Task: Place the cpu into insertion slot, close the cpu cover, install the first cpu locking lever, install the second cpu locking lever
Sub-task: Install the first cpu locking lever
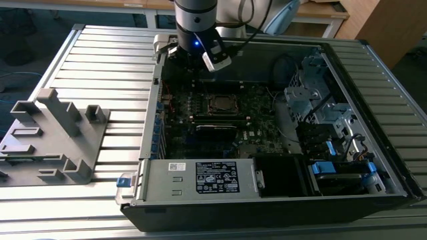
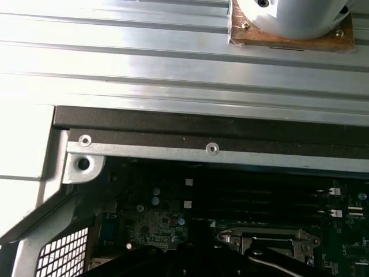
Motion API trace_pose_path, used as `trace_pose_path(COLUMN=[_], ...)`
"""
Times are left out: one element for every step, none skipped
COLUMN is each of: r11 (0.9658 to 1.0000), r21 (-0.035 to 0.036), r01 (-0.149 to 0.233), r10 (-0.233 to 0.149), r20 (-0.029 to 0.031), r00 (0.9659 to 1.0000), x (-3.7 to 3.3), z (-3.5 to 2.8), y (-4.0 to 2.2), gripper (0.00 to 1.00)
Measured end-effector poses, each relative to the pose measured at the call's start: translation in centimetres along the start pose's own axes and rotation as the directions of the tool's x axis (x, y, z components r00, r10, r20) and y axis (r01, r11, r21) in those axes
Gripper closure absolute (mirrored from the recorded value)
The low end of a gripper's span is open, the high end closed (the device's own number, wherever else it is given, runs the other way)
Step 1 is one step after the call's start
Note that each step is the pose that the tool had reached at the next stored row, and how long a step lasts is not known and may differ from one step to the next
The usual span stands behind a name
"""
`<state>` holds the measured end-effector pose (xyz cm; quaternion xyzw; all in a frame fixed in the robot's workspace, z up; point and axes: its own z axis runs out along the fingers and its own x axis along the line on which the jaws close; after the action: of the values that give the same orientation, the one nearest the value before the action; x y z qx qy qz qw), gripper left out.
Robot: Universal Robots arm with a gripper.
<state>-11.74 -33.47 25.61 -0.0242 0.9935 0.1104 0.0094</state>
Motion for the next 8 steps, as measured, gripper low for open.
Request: trace_pose_path(r11=[1.0000,1.0000,1.0000,1.0000,1.0000,1.0000,1.0000,1.0000], r21=[0.0000,0.0000,0.0000,0.0000,-0.0001,-0.0001,0.0000,0.0000], r01=[0.000,0.000,0.000,0.000,0.000,0.000,0.000,0.000], r10=[0.000,0.000,0.000,0.000,0.000,0.000,0.000,0.000], r20=[0.0001,0.0000,0.0001,0.0000,0.0001,0.0000,0.0001,0.0001], r00=[1.0000,1.0000,1.0000,1.0000,1.0000,1.0000,1.0000,1.0000], x=[-0.12,-0.24,-0.39,-0.55,-0.73,-0.91,-1.09,-1.27], z=[0.01,0.01,0.02,0.02,0.03,0.03,0.04,0.04], y=[-0.01,-0.01,-0.02,-0.03,-0.04,-0.05,-0.06,-0.07], gripper=[0.90,0.90,0.90,0.90,0.90,0.90,0.90,0.90])
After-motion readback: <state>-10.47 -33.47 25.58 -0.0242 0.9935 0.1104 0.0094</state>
